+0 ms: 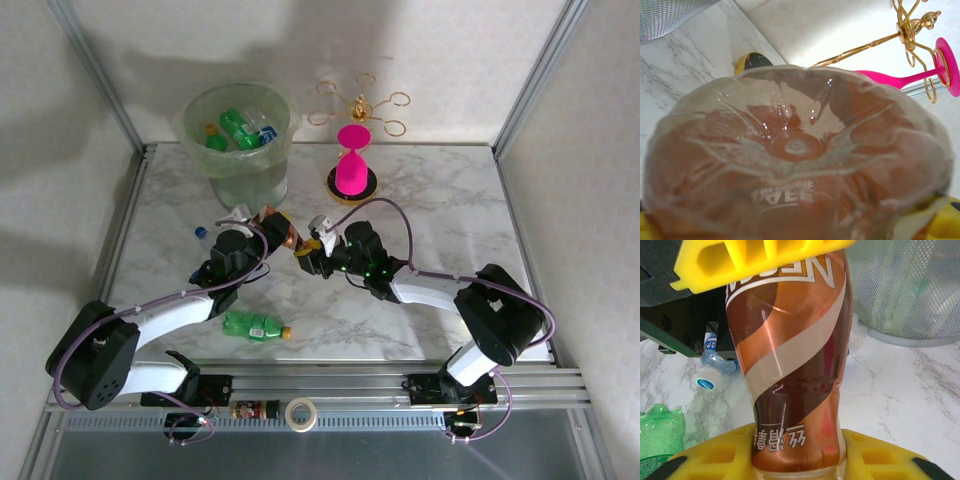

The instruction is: Put the plastic bottles in the bin

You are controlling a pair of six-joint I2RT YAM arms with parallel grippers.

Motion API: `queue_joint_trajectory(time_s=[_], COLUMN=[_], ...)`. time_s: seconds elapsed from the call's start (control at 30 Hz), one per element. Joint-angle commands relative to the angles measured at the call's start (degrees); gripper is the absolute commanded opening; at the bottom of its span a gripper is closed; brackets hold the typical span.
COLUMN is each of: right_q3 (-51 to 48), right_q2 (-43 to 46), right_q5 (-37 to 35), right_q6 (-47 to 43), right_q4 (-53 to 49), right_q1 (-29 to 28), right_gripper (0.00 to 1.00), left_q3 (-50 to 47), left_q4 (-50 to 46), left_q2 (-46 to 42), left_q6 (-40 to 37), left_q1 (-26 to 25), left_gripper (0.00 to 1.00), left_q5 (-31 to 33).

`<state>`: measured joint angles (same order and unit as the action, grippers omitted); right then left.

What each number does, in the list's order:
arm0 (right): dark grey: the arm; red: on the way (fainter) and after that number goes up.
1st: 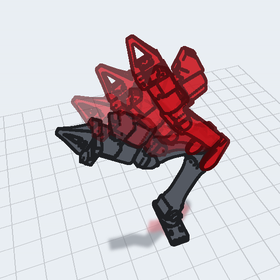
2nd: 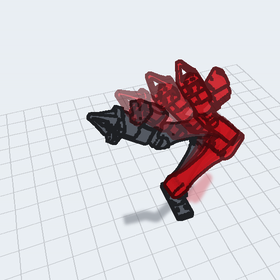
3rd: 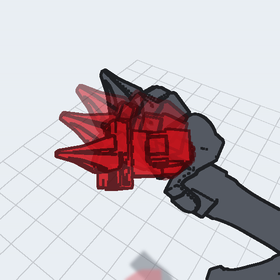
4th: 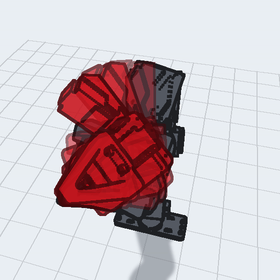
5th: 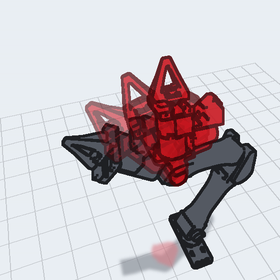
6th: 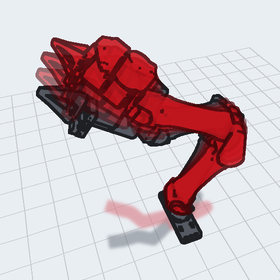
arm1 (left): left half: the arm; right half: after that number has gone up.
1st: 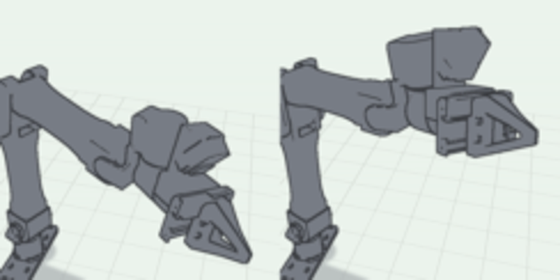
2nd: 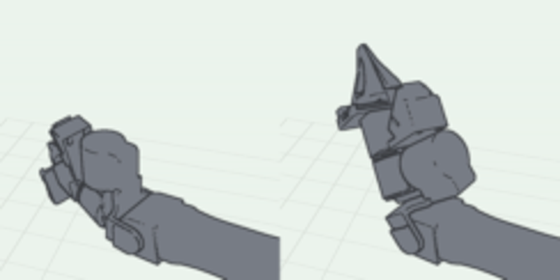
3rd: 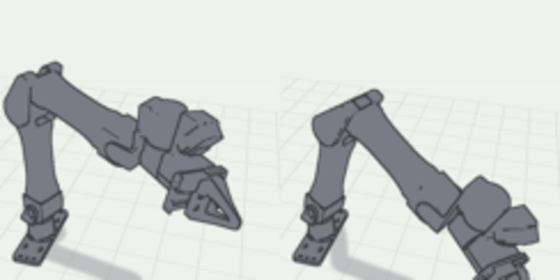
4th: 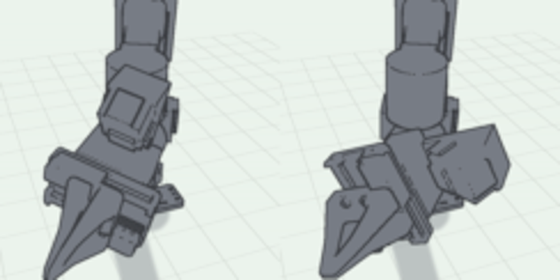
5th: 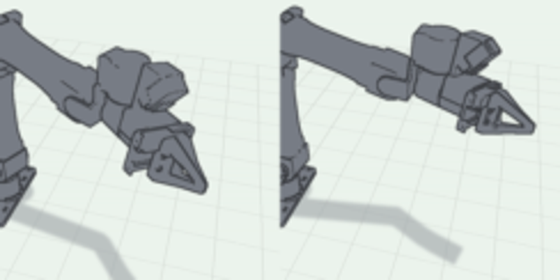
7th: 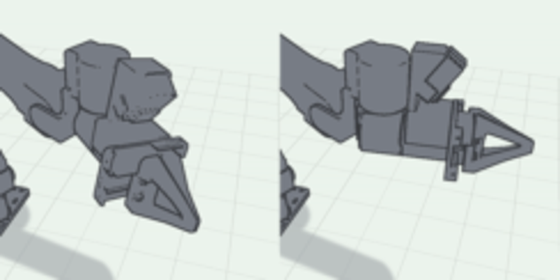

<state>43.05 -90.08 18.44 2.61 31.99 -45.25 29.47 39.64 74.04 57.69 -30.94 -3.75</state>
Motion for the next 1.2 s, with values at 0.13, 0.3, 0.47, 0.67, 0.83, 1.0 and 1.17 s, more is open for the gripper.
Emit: queue_joint_trajectory(time_s=[0.13,0.3,0.47,0.67,0.83,1.0,1.17], right_q3=[-1.59,-3.35,-3.93,-6.65,-7.90,-7.31,-7.53], right_q2=[3.51,5.93,8.50,12.40,14.55,14.79,14.86], right_q5=[-0.61,-1.54,-3.53,-7.26,-9.90,-8.40,-6.22], right_q6=[0.46,0.35,0.81,1.56,2.98,2.89,3.24], right_q4=[4.41,5.10,2.60,2.38,1.28,-2.46,-3.45], right_q1=[-0.54,-0.43,-0.44,-0.10,0.25,0.56,0.67], right_gripper=[0.66,0.80,0.92,0.99,0.99,0.99,0.99], left_q3=[0.90,3.28,6.84,14.59,24.84,36.27,49.19], left_q4=[-0.06,-4.51,-8.33,-12.47,-16.02,-17.94,-22.88], left_q2=[-1.41,-3.74,-5.79,-6.26,-3.26,1.87,9.15], left_q6=[-1.20,-4.46,-7.96,-13.53,-19.55,-24.05,-30.40], left_q1=[-0.26,0.55,2.42,4.60,6.95,10.52,13.25], left_gripper=[0.47,0.47,0.43,0.17,0.01,0.00,0.00], left_q5=[2.01,4.61,5.51,5.02,4.08,2.33,1.63])
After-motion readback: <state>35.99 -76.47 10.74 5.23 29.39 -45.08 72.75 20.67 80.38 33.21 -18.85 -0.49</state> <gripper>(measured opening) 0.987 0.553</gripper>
